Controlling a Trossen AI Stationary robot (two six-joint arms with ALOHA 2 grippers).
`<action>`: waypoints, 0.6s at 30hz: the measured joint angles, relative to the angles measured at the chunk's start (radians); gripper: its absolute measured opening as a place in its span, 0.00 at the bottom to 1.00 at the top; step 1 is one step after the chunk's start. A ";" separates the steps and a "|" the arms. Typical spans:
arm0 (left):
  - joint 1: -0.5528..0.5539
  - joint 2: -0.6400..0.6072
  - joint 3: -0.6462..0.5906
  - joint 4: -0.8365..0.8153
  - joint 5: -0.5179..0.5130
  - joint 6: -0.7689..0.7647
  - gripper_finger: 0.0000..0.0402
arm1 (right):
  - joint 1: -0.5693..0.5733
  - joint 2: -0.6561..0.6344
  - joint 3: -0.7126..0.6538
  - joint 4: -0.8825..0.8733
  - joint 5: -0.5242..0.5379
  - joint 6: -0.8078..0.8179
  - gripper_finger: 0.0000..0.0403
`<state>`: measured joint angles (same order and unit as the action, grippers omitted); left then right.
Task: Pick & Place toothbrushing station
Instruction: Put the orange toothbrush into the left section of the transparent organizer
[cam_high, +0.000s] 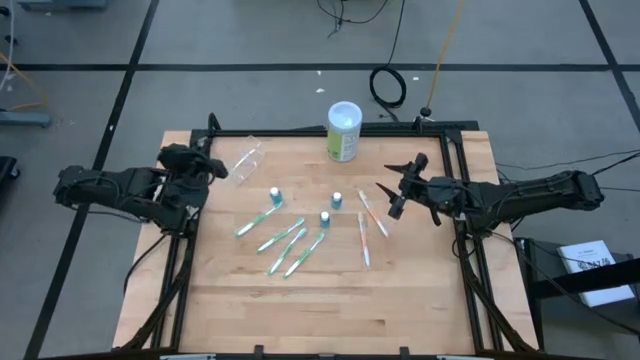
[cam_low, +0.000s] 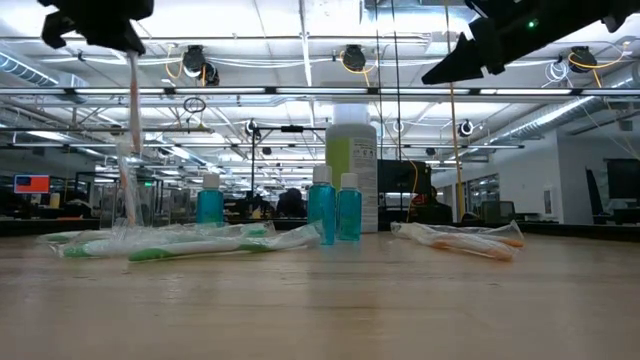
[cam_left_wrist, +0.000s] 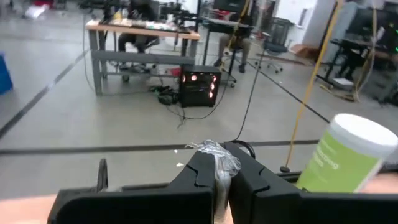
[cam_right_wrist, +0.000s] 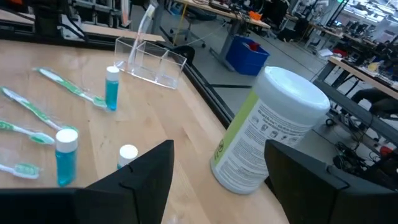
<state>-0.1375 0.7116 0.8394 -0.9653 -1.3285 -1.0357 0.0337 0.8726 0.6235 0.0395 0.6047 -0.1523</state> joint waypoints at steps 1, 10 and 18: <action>0.003 0.000 0.000 -0.044 0.000 -0.053 0.01 | -0.003 0.000 0.000 0.000 0.000 0.000 0.60; 0.071 0.000 -0.033 -0.309 0.001 -0.411 0.02 | -0.022 0.000 0.000 0.000 -0.003 0.001 0.60; 0.139 0.000 -0.153 -0.311 0.015 -0.519 0.02 | -0.021 0.000 0.000 0.015 -0.006 0.001 0.60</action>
<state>0.0010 0.7120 0.6868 -1.2758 -1.3131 -1.5544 0.0124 0.8730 0.6231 0.0546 0.5989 -0.1516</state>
